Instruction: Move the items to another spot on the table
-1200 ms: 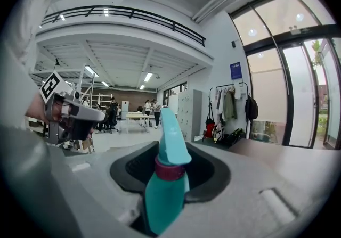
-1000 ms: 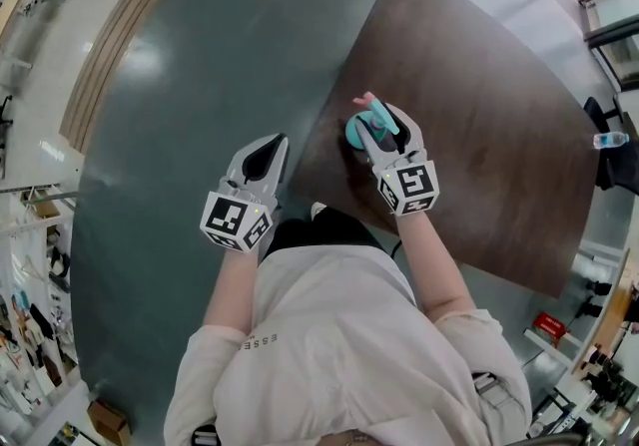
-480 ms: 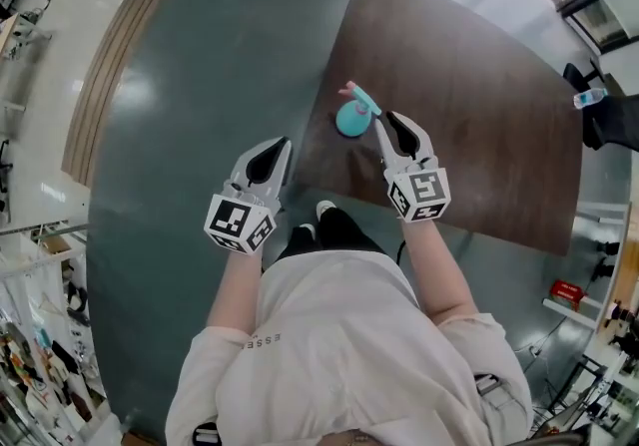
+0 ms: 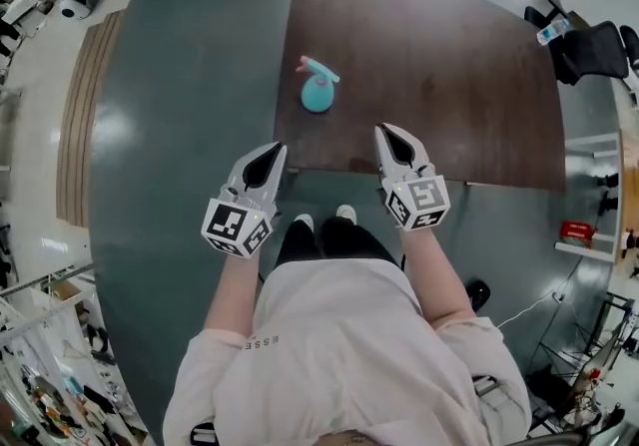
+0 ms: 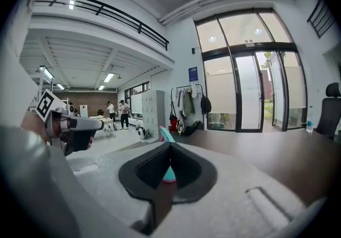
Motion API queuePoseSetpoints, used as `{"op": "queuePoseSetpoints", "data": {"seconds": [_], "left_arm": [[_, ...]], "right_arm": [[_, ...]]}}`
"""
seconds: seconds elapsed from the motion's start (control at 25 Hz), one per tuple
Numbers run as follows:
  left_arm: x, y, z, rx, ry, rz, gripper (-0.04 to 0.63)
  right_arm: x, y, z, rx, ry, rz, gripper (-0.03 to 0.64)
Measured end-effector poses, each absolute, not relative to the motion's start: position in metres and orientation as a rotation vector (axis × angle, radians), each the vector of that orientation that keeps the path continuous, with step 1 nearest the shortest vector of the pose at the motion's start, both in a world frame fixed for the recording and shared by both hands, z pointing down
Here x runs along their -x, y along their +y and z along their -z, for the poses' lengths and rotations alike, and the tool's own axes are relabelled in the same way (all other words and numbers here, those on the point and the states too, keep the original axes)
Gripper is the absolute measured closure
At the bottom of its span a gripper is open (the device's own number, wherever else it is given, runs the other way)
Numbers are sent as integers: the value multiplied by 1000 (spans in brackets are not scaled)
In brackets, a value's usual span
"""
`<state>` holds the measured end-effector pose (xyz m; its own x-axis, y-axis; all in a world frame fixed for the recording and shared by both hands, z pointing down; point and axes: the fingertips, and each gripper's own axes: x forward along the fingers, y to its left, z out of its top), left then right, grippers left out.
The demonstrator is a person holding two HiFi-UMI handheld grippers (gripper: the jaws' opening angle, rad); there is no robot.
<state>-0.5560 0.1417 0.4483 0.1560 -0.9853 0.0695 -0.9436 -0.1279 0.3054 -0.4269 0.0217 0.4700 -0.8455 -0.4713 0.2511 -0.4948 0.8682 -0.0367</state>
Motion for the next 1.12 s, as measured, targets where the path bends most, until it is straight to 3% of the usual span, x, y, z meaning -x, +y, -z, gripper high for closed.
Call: {"op": "queuePoseSetpoints", "data": {"seconds": [0.48,1.12], "left_arm": [[440,106,-432,-2196,-1911,188,586],[207,83,-432,-2224,-1896,251,585]], "right_arm": [[302,-7,-461,-764,-2826,-167,624],[62,-19,-459,-783,-2831,-187,624]]}}
